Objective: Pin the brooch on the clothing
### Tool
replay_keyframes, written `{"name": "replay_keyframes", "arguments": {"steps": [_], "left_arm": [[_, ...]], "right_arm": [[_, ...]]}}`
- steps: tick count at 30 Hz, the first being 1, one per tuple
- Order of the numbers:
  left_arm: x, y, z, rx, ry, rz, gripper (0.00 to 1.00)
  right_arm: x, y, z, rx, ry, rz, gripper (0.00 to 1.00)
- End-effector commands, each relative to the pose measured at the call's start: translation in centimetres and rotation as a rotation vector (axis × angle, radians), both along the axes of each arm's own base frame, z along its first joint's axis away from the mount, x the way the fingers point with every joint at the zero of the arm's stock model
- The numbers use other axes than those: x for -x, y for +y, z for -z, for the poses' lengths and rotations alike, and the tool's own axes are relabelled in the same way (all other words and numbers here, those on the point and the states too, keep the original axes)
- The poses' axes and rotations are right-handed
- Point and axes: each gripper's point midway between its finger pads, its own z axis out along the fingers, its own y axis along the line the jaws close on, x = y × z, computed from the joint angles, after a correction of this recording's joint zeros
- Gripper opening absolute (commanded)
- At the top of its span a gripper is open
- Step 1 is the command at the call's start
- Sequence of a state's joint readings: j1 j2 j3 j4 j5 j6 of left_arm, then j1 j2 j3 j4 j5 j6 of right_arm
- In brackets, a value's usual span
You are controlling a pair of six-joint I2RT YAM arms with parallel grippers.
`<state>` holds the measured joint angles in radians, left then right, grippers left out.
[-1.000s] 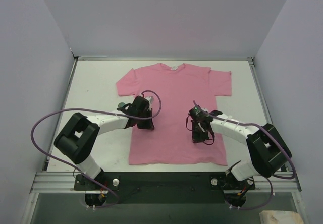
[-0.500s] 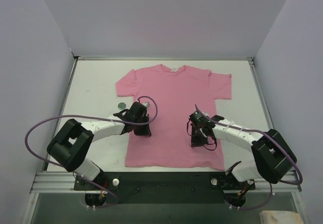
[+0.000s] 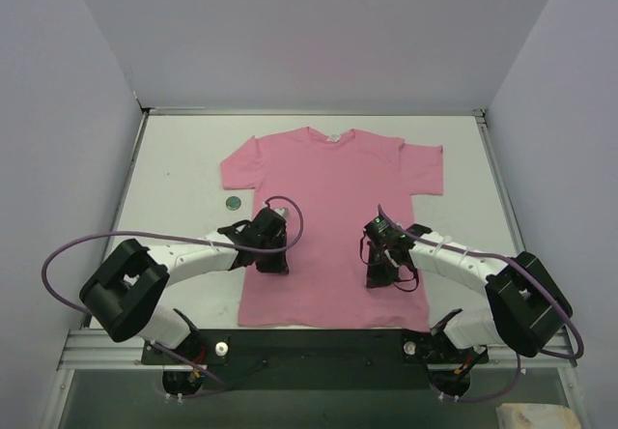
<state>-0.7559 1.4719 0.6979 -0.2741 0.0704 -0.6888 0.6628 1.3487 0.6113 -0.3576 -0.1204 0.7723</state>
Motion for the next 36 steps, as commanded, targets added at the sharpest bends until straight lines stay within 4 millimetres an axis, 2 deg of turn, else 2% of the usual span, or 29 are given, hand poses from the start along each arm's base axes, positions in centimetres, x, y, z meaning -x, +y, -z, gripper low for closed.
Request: {"name": "replay_keyframes", "arguments": {"steps": [1, 11, 15, 21, 24, 25, 27, 31, 35, 36], "left_arm": [[1.6, 1.4, 0.5, -0.061, 0.025, -0.017, 0.0], [3.4, 1.9, 1.2, -0.082, 0.036, -0.04, 0.0], [4.5, 1.3, 1.2, -0.068, 0.044, -0.029, 0.0], [5.0, 0.8, 1.2, -0.068, 0.041, -0.018, 0.0], [4.0, 1.0, 0.4, -0.095, -0.003, -0.029, 0.0], [3.2, 0.4, -0.7, -0.084, -0.03, -0.031, 0.0], [2.2, 0.7, -1.6, -0.113, -0.071, -0.033, 0.0], [-0.3, 0.0, -4.5, -0.074, -0.163, -0.034, 0.0], [-3.4, -0.6, -7.7, 0.017, -0.246, -0.039, 0.13], [-4.8, 0.1, -8.2, 0.036, -0.257, -0.07, 0.17]], "right_arm": [[6.0, -5.1, 1.7, 0.204, 0.205, 0.008, 0.0], [6.7, -6.7, 1.6, 0.27, 0.218, 0.044, 0.0], [6.0, -6.9, 1.0, 0.286, 0.192, 0.048, 0.0], [4.6, -6.8, -0.2, 0.287, 0.138, 0.046, 0.0], [3.2, -6.3, -1.5, 0.267, 0.075, 0.032, 0.0], [2.9, -6.1, -1.9, 0.26, 0.059, 0.03, 0.0], [1.7, -5.6, -3.2, 0.238, 0.001, 0.02, 0.0], [-0.2, -4.7, -5.3, 0.2, -0.093, 0.011, 0.0], [-2.2, -3.7, -7.4, 0.17, -0.179, -0.026, 0.0], [-2.5, -3.4, -7.5, 0.167, -0.186, -0.036, 0.0]]}}
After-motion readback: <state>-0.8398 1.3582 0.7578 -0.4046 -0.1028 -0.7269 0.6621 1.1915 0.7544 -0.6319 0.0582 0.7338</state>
